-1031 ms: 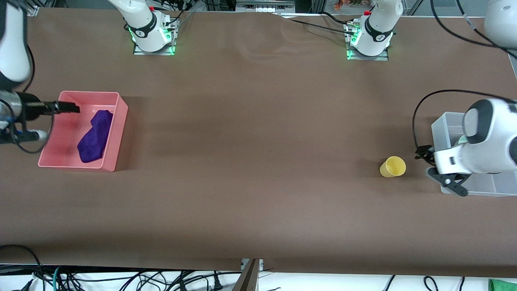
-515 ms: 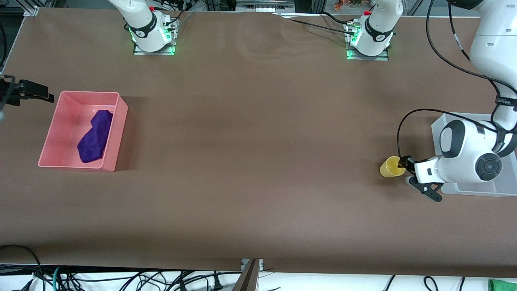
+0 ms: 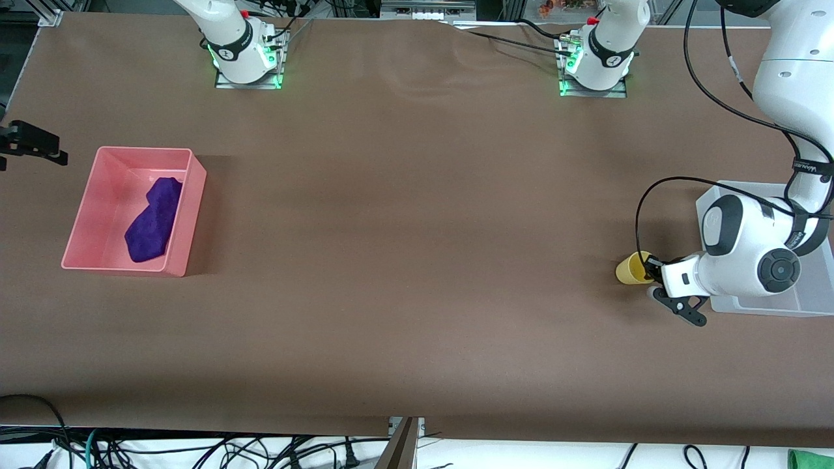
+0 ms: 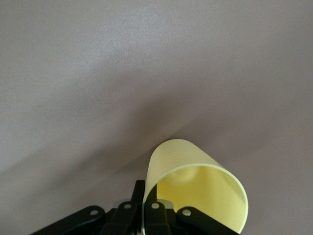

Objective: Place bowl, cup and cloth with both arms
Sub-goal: 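Lower the yellow cup into the green bowl with the left gripper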

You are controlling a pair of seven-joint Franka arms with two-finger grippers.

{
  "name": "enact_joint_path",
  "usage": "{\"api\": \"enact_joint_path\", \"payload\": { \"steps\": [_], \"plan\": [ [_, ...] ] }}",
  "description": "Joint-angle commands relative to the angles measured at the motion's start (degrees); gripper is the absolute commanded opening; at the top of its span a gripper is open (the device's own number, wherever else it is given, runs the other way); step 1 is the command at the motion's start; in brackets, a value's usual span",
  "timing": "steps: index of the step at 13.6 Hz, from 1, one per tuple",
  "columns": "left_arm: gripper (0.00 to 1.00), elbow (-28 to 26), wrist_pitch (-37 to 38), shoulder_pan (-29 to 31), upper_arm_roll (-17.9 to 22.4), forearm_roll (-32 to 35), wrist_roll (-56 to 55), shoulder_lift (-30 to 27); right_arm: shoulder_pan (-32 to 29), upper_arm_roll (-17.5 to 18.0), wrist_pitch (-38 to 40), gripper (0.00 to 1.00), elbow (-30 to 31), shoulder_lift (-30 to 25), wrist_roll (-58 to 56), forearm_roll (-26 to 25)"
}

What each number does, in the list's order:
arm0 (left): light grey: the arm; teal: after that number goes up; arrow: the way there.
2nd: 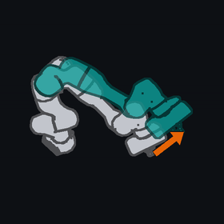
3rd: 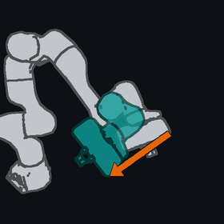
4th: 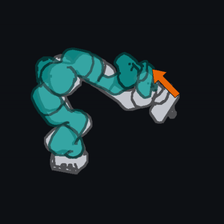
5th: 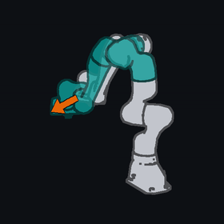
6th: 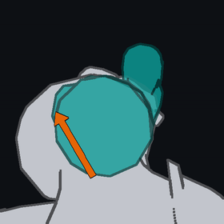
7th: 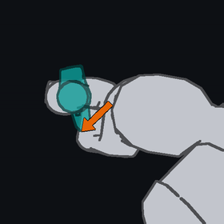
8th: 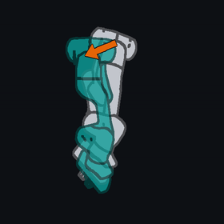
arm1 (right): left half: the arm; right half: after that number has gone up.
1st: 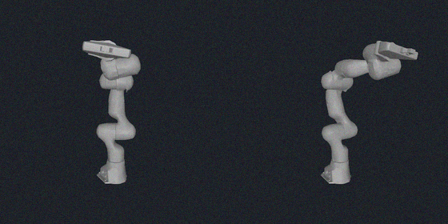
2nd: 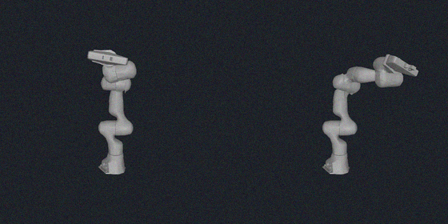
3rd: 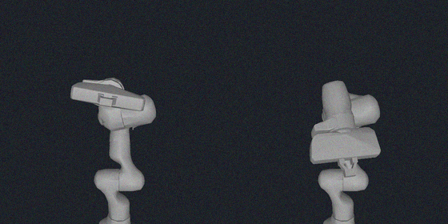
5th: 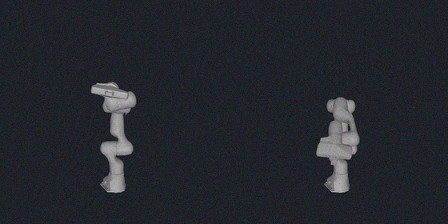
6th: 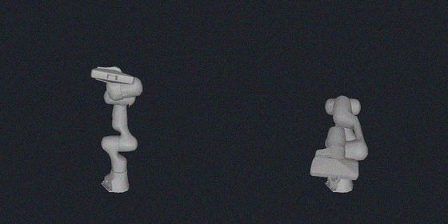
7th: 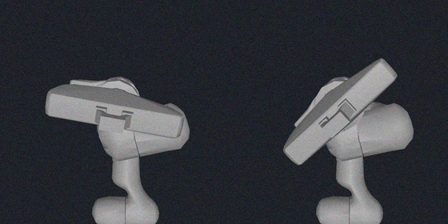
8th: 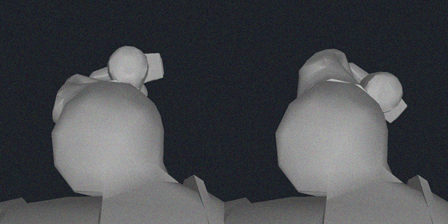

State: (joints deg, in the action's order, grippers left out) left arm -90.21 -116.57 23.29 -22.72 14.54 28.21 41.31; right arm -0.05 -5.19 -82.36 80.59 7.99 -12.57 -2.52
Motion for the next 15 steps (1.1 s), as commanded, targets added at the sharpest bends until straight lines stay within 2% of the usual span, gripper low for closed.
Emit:
{"api": "enact_joint_path", "payload": {
  "steps": [1, 5, 7, 9, 13, 15],
  "plan": [
    [0.0, 1.8, 7.9, 0.1, -0.1, -1.4, 2.4, -5.5, -0.4, 2.6, 1.3, 1.0, 1.6, -1.5, 5.8, -1.5],
    [0.0, 3.6, 18.4, 1.4, 1.7, -0.1, 14.0, -13.3, -0.2, 2.6, 1.8, 1.0, 0.2, -0.1, 4.0, -1.3],
    [0.0, 3.5, 19.7, 3.3, 3.8, 4.4, 20.4, -15.7, -0.2, 2.4, 1.6, 1.0, 0.1, 0.4, 4.1, -1.3],
    [0.0, 2.2, 20.1, 7.9, 3.8, 8.8, 27.5, -15.7, -0.2, 2.3, 1.5, 1.0, 0.0, 0.4, 4.1, -1.3],
    [0.0, 0.3, 12.3, 16.4, 3.8, 10.2, 33.4, -12.4, -0.1, 2.5, 1.6, 1.0, -0.1, 0.4, 4.1, -1.3],
    [0.0, -2.2, 7.6, 18.0, 3.9, 10.2, 34.5, -12.0, 0.0, 2.5, 1.5, 1.0, -0.1, 0.4, 4.0, -1.3]
  ]
}}
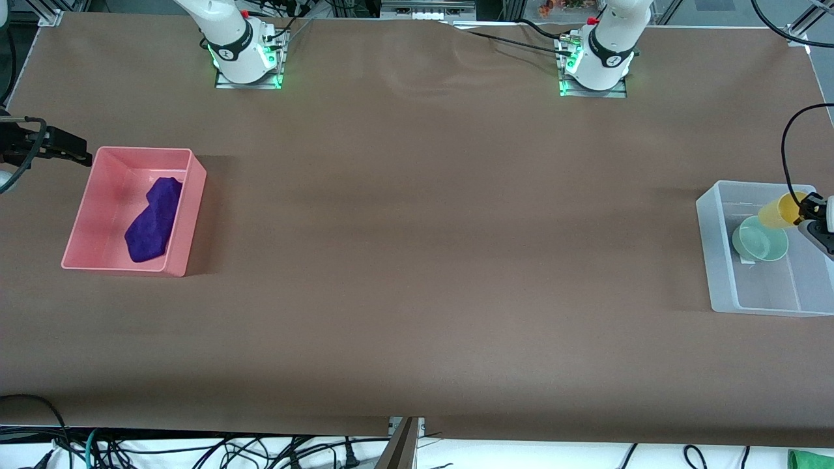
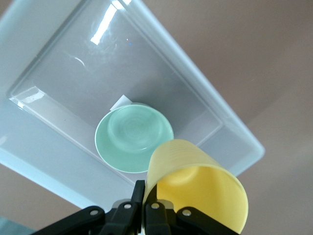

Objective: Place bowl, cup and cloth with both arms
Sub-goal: 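Lower the yellow cup into the green bowl with the left gripper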

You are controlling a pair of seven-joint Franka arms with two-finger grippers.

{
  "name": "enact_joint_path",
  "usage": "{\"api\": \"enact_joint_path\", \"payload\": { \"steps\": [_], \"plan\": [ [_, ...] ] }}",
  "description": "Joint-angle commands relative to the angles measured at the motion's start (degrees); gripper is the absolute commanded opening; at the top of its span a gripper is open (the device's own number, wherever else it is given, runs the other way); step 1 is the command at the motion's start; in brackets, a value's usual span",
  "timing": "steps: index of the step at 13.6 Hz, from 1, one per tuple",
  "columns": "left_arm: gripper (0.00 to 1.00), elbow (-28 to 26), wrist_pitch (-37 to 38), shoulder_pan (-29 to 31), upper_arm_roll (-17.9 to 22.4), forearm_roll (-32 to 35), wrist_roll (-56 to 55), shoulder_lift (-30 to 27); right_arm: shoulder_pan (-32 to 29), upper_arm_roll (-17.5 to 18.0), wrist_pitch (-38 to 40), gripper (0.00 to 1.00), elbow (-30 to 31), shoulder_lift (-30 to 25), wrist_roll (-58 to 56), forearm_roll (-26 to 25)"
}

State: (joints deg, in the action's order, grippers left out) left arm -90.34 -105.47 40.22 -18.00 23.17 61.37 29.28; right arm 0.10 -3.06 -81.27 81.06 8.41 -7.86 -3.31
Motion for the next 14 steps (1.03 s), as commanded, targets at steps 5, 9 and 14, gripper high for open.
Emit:
{"api": "enact_joint_path", "payload": {
  "steps": [5, 9, 14],
  "plan": [
    [1.0, -3.4, -5.7, 2.8, -1.5, 2.1, 2.5, -0.3, 0.0, 0.5, 0.4, 1.0, -0.6, -0.1, -0.7, -0.5],
    [1.0, -1.7, 2.1, 2.2, -7.6, 1.1, 1.3, -4.7, 0.0, 0.5, 0.4, 1.0, -0.6, -0.1, -0.7, -0.6],
    [1.0, 0.9, 14.3, 2.4, -17.8, -3.6, -15.0, -10.1, 0.0, 0.5, 0.3, 1.0, -0.6, -0.1, -0.7, -0.6]
  ]
}}
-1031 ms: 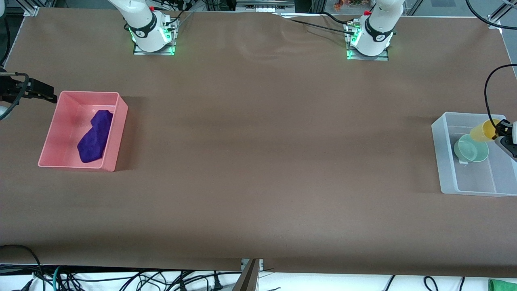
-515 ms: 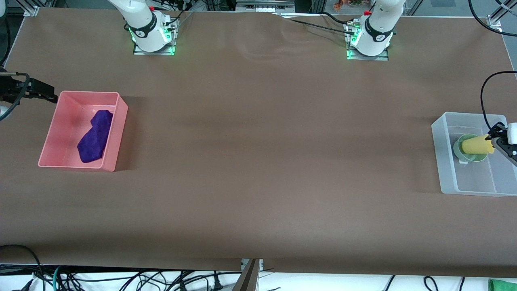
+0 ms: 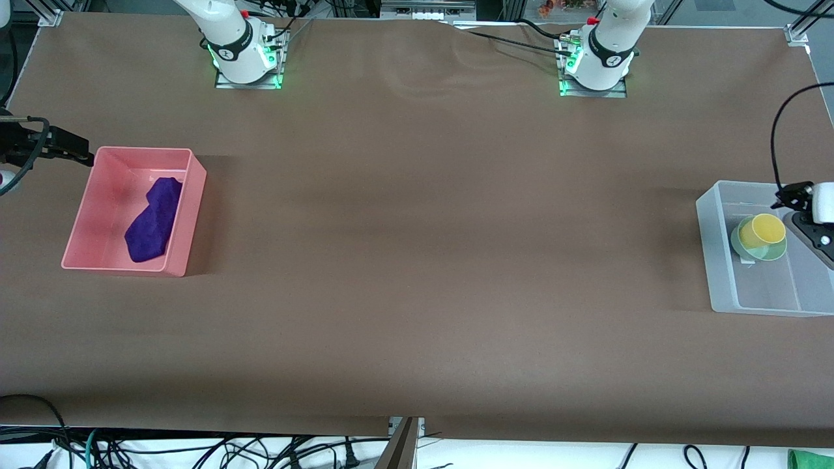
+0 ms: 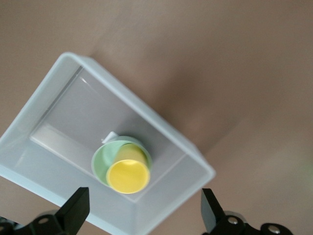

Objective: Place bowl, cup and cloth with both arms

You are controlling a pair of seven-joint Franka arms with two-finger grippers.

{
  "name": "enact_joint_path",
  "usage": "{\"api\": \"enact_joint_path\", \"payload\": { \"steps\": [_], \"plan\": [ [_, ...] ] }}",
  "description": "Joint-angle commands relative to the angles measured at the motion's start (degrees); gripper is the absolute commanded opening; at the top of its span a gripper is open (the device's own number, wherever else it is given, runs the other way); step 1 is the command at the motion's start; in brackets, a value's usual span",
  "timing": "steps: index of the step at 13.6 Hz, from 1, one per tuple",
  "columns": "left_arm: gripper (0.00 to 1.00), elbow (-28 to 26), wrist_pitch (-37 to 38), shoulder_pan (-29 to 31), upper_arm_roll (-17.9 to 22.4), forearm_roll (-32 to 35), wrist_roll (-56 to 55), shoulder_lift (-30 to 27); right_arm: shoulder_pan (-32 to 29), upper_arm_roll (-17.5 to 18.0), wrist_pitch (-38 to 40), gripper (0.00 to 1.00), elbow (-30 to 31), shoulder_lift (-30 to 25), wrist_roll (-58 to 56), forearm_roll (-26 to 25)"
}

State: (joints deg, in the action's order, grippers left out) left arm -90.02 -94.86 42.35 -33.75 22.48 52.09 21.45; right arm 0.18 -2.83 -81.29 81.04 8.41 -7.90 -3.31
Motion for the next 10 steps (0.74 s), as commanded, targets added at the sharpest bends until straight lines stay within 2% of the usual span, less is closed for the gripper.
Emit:
{"api": "enact_joint_path", "payload": {
  "steps": [1, 5, 7, 8, 10],
  "plan": [
    [1.0, 0.6, 5.1, 0.2, -3.3, -4.5, -9.9, -3.6, -0.1, 0.3, 0.3, 1.0, -0.6, -0.1, -0.6, -0.5],
    [1.0, 0.8, 8.9, 0.3, -14.3, -7.4, -31.7, -8.5, 0.0, 0.3, 0.3, 1.0, -0.6, -0.1, -0.5, -0.5],
    [1.0, 1.9, 10.6, 0.3, -19.1, -8.7, -42.5, -8.9, 0.0, 0.3, 0.3, 1.0, -0.6, -0.1, -0.6, -0.5],
    [1.0, 2.4, 10.8, 0.3, -19.9, -10.2, -46.1, -8.8, 0.0, 0.3, 0.3, 1.0, -0.6, -0.1, -0.6, -0.5],
    [1.0, 2.2, 10.2, -0.7, -18.7, -14.9, -47.3, -10.7, 0.0, 0.3, 0.3, 1.0, -0.6, -0.1, -0.6, -0.5]
  ]
}}
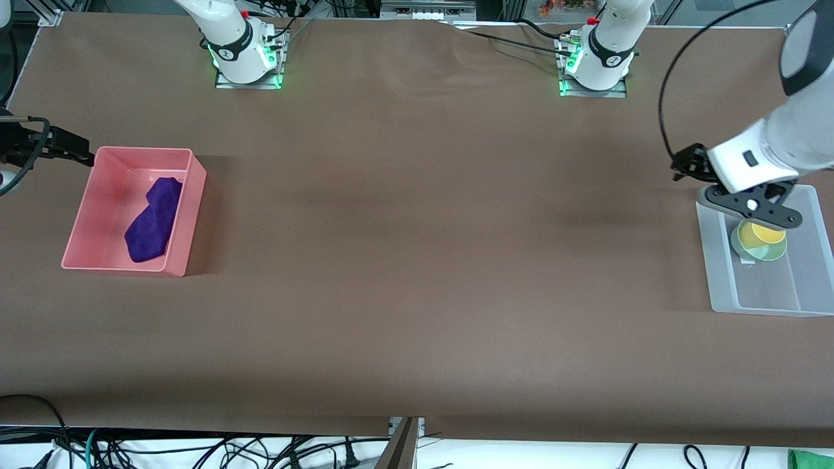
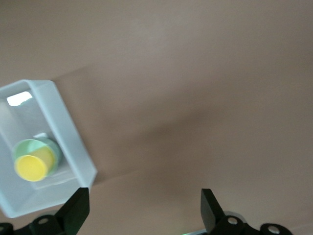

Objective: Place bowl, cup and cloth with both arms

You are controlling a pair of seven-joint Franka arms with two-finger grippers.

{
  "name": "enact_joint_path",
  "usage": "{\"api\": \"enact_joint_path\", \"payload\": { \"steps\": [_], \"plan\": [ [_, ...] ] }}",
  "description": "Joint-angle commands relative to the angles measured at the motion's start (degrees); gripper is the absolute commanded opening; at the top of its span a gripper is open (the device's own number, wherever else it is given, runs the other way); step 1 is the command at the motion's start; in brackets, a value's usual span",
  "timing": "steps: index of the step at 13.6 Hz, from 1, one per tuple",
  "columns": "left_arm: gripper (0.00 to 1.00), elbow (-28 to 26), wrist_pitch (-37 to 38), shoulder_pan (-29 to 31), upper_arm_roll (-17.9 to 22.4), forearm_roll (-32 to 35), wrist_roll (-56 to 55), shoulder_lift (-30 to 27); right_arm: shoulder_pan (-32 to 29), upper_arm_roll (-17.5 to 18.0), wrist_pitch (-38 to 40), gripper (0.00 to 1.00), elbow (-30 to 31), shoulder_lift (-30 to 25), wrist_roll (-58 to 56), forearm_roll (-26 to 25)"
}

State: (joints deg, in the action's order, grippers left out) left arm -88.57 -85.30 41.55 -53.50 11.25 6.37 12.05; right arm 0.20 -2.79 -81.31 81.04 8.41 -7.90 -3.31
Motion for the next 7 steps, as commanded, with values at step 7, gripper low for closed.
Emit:
{"api": "enact_joint_path", "payload": {
  "steps": [7],
  "plan": [
    [1.0, -1.4, -4.0, -30.0, 38.1, -10.9, -3.5, -6.9, 0.0, 0.2, 0.3, 1.0, -0.7, -0.1, -0.5, -0.5]
  ]
}}
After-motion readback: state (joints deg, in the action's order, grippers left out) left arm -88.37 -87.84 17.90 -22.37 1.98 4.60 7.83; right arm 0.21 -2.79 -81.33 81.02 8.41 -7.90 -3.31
